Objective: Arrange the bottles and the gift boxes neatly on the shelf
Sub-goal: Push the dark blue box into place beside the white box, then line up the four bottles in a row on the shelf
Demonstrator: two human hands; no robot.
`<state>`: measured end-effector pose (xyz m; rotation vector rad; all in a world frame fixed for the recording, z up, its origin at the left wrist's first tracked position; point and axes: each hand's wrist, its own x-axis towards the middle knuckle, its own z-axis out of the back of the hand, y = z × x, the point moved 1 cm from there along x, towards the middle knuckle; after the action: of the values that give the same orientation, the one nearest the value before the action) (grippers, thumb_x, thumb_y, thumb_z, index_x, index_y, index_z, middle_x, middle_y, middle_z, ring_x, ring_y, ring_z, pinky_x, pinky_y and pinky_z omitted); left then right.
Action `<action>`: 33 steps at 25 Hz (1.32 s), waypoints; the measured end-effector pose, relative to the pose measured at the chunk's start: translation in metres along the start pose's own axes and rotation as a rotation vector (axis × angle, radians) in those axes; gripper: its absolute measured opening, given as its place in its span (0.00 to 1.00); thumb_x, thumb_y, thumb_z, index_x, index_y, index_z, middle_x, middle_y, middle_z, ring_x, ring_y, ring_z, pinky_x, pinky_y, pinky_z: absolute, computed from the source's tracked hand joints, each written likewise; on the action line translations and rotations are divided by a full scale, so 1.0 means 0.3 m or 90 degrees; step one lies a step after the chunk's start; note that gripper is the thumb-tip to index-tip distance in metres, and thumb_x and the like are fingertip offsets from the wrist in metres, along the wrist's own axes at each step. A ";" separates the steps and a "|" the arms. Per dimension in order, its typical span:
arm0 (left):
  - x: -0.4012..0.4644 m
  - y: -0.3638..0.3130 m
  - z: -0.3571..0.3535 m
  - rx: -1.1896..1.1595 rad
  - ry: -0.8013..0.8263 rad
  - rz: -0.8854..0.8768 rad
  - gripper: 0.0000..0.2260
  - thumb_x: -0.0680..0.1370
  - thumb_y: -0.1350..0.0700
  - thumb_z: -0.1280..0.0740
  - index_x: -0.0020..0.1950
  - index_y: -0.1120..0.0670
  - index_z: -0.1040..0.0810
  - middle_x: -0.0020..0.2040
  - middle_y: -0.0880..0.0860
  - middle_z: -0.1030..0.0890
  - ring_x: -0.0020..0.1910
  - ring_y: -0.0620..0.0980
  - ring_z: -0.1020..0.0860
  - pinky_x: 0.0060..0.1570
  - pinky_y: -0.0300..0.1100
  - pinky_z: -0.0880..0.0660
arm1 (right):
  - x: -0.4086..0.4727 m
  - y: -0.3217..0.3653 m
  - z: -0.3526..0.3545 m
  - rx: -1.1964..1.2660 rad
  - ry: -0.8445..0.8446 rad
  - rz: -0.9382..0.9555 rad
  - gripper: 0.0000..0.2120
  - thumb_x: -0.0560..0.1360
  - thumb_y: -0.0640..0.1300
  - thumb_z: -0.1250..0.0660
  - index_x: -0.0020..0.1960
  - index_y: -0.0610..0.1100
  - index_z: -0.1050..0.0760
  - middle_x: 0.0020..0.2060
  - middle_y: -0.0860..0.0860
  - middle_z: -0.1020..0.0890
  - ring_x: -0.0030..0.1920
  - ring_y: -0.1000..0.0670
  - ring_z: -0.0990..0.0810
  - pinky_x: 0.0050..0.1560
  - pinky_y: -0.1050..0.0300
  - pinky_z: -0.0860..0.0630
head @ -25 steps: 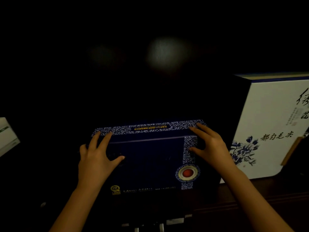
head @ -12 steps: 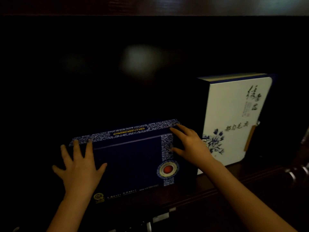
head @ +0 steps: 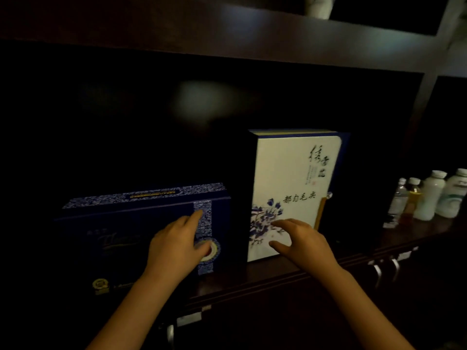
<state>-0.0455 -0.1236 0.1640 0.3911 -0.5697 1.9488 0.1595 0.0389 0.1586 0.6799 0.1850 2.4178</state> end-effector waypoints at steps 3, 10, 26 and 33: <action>-0.011 -0.219 -0.042 -0.031 0.054 -0.039 0.30 0.73 0.38 0.39 0.73 0.44 0.43 0.68 0.48 0.28 0.60 0.49 0.26 0.46 0.42 0.24 | -0.124 -0.157 0.111 -0.033 -0.023 -0.038 0.21 0.73 0.57 0.36 0.64 0.54 0.32 0.60 0.52 0.23 0.57 0.50 0.24 0.51 0.53 0.24; -0.123 -0.969 -0.309 -0.168 0.210 -0.083 0.28 0.72 0.36 0.37 0.69 0.42 0.37 0.62 0.46 0.24 0.58 0.46 0.24 0.51 0.42 0.24 | -0.544 -0.702 0.433 -0.027 0.006 -0.145 0.22 0.70 0.57 0.34 0.63 0.54 0.30 0.58 0.53 0.21 0.56 0.51 0.23 0.50 0.54 0.25; 0.194 -1.671 -0.580 -0.281 0.165 -0.082 0.23 0.71 0.43 0.33 0.65 0.43 0.31 0.55 0.45 0.22 0.48 0.41 0.23 0.50 0.42 0.23 | -0.630 -1.453 0.765 -0.004 -0.091 -0.211 0.25 0.69 0.57 0.33 0.64 0.57 0.33 0.60 0.54 0.23 0.58 0.54 0.24 0.52 0.57 0.23; 0.516 -1.838 -0.809 -0.364 0.167 -0.035 0.23 0.71 0.46 0.31 0.65 0.43 0.31 0.49 0.40 0.25 0.45 0.39 0.25 0.46 0.38 0.26 | -0.347 -1.750 0.842 0.031 -0.108 -0.187 0.23 0.69 0.55 0.32 0.63 0.55 0.30 0.56 0.54 0.22 0.52 0.55 0.23 0.51 0.57 0.23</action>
<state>0.3831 0.3272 0.1592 -0.2043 -0.8929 1.6576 0.6352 0.3905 0.1810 0.8153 0.2552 2.0722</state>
